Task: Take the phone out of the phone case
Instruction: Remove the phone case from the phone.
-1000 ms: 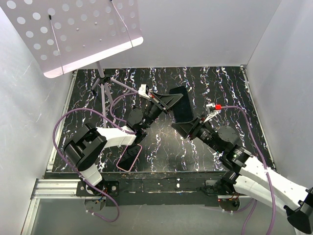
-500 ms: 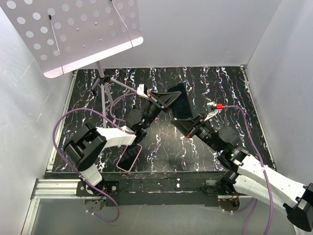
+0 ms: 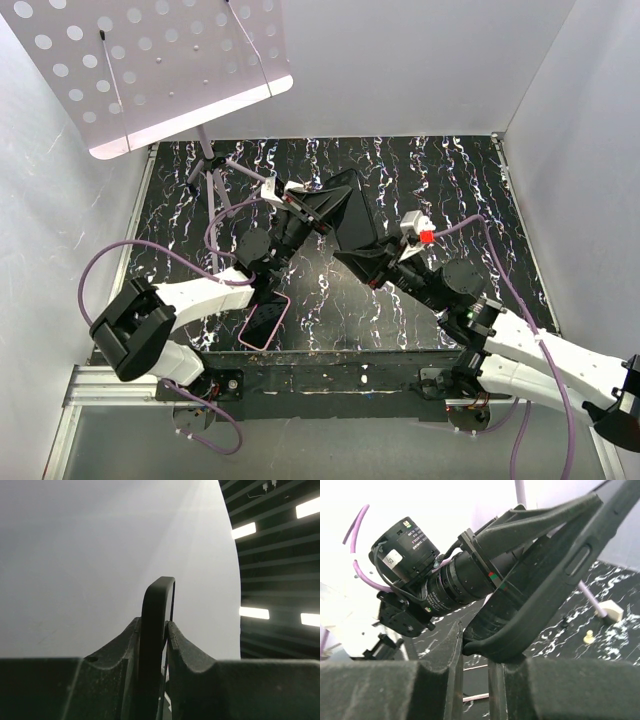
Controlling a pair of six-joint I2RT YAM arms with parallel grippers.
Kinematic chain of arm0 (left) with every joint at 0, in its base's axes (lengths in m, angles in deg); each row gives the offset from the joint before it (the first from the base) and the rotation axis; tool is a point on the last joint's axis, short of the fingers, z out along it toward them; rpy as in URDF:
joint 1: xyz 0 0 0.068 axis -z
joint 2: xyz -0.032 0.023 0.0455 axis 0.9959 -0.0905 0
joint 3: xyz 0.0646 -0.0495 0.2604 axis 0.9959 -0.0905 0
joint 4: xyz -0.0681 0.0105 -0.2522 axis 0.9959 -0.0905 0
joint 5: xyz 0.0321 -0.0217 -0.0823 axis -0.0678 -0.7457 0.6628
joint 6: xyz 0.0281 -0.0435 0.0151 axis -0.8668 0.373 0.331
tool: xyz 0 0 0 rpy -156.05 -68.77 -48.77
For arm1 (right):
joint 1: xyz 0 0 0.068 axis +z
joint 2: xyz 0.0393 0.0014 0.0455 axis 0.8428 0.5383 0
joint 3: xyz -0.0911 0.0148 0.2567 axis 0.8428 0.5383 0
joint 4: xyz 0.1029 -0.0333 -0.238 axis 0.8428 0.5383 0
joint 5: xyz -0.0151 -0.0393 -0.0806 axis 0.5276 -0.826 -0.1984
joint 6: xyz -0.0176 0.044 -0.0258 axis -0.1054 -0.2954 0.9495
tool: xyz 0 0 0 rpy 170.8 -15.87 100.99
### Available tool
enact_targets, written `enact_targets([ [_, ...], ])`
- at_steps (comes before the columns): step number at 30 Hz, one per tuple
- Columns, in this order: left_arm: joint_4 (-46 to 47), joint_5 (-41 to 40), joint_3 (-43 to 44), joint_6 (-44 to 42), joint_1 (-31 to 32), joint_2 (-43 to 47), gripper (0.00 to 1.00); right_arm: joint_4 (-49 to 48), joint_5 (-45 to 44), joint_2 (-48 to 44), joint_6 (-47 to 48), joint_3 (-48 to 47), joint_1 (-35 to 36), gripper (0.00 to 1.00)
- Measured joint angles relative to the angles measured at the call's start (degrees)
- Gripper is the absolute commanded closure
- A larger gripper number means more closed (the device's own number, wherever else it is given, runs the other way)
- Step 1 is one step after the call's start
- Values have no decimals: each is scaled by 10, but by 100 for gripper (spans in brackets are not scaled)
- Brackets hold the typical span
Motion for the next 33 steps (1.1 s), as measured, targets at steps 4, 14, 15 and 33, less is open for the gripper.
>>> enact_targets([
  [4,-16,-5,-2,17,-7,17,100,7,-14,23,95,-30,23,99],
  [14,-70,-24,-2,37,-29,16,100,37,-97,64,304,-44,47,99],
  [15,-71,-25,-2,37,-29,16,100,38,-103,62,309,-44,49,99],
  [33,-75,162,7,-124,-86,23,100,468,-81,-97,-48,-66,9,30],
])
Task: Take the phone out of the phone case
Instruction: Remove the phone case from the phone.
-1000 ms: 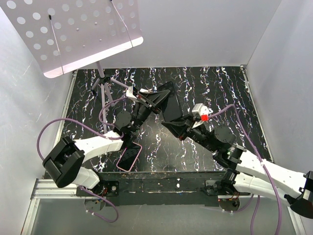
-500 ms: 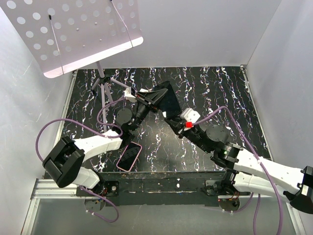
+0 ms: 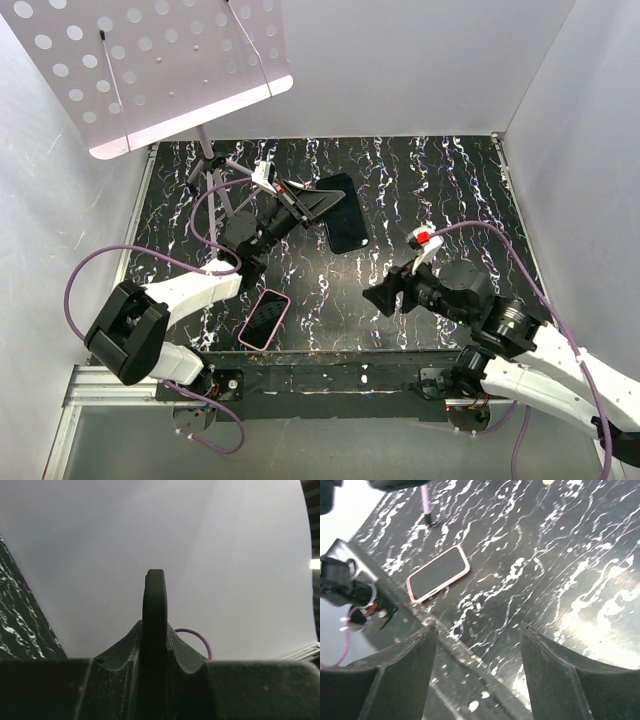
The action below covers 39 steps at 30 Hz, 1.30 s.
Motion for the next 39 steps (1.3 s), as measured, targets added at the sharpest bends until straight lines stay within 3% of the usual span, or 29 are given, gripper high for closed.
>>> enact_targets([
  [7,-35,35,2,-71,-16,6,100,96,104,3,-109,-136,-30,55],
  [12,-67,60,12,-108,-15,23,100,90,234,47,-163,-228,-129,42],
  [18,-61,84,21,-105,-15,33,100,53,387,108,-154,-192,-248,44],
  [24,-32,125,23,-57,-17,27,100,-42,531,134,-130,-115,-260,46],
  [28,-28,152,33,-40,-18,22,100,-111,581,133,-130,-111,-260,47],
  [34,-26,177,44,-28,-18,22,100,-170,612,158,-131,-111,-260,69],
  [35,-26,180,45,-26,-18,22,100,-176,618,165,-132,-111,-260,76],
  [37,-26,188,47,-25,-22,21,100,-185,623,170,-129,-110,-260,98],
  [39,-21,194,49,-17,-25,19,100,-187,622,170,-125,-109,-259,99],
])
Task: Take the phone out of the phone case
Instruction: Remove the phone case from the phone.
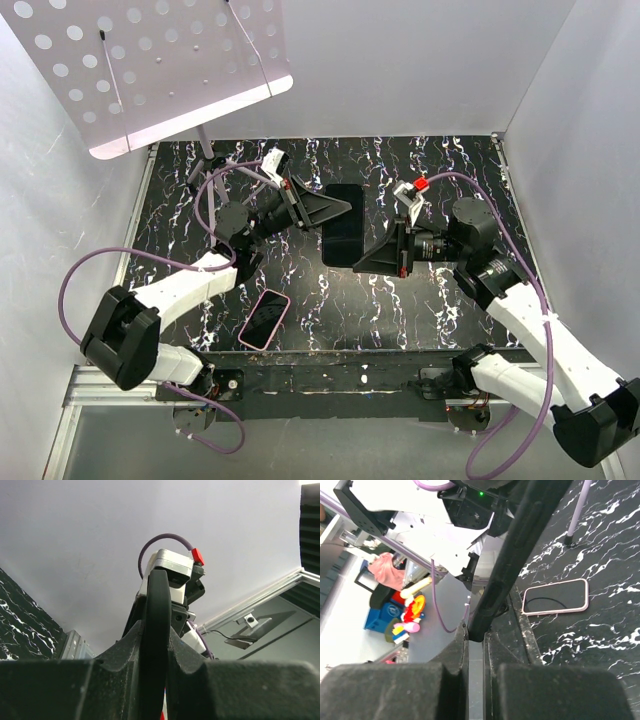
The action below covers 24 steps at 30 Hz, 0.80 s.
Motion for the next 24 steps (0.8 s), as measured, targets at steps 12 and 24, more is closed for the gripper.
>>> enact_targets([
  [12,82,79,6,136,-6,-35,100,74,-282,-47,278,-9,200,99],
  [24,71,32,7,102,-22,-35,100,199,-457,29,254,-105,233,63],
])
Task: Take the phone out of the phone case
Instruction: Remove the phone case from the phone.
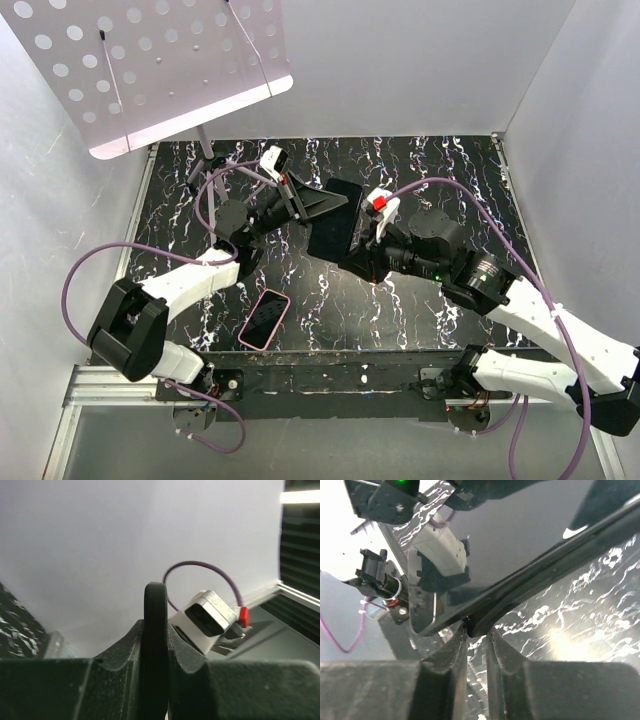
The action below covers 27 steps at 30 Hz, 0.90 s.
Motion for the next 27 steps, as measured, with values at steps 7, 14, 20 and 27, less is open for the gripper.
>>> enact_targets([
  [7,-175,-68,0,-165,12,70,100,94,-9,-30,-163,-10,-12,24],
  [14,-209,-120,0,-236,14,130,100,88,53,-101,-261,-4,-29,49],
  [20,-221,-136,-3,-235,14,120,100,16,127,-68,-324,-12,-60,55],
  [27,-217,-139,-5,-222,14,120,100,-24,160,-37,-365,-1,-100,59],
])
